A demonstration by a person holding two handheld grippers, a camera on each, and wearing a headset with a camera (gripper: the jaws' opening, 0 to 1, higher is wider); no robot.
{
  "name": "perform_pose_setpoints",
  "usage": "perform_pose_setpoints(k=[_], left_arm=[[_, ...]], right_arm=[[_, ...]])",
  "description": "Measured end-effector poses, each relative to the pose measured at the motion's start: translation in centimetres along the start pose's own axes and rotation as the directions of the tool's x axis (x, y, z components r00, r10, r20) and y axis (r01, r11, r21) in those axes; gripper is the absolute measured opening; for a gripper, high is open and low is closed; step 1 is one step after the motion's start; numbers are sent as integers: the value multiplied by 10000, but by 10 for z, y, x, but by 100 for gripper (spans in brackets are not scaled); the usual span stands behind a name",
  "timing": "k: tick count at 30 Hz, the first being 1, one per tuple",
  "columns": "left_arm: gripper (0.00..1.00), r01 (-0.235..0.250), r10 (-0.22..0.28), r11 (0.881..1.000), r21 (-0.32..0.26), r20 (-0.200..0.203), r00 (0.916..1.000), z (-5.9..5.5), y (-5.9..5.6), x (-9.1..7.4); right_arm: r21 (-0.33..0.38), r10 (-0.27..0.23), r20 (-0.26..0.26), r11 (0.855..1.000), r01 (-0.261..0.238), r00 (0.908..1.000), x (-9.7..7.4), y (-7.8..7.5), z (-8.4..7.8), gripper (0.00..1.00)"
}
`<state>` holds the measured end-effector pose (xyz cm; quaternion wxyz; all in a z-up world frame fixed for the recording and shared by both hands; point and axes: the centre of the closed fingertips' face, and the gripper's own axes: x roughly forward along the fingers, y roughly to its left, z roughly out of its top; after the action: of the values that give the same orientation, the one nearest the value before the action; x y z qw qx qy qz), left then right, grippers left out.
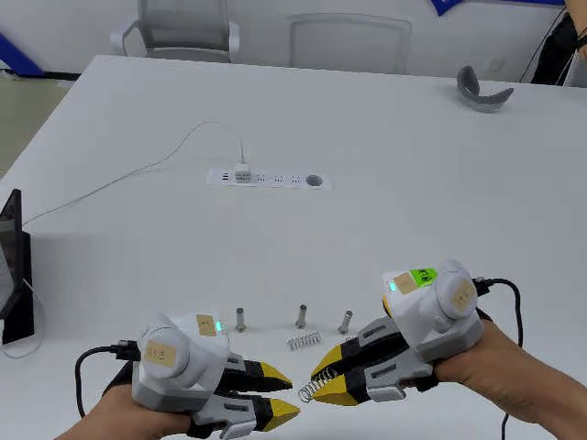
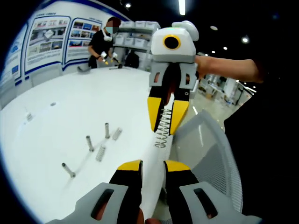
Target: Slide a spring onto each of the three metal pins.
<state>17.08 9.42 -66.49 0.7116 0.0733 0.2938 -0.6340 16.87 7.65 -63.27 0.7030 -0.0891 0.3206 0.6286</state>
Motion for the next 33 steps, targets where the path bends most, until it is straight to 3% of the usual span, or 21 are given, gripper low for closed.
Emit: perform_pose_setpoints(k=[7,11,18,26,33], left_arm=[[21,-1189,1210,9903,-717,255,9923,-12,27,-17],[21,-1874,1910,9752,-1178,200,9814,-24,46,-21],[24,-2707,2756,9521,-1421,155,9612,-29,66,-31],[34,-3670,3757,9139,-1736,186,9266,-34,88,-47],[42,-4276,4383,8825,-1957,131,8987,-39,105,-60]], right_arm=[[265,-493,-19,9984,494,9988,-7,-14,-7,12],[539,-869,-13,9948,869,9962,-9,-24,-7,12],[558,-1364,-131,9890,1369,9906,-9,-42,-5,12],[553,-1802,-569,9815,1833,9820,-2,-70,1,12],[403,-1808,-815,9820,1845,9801,12,-87,6,12]])
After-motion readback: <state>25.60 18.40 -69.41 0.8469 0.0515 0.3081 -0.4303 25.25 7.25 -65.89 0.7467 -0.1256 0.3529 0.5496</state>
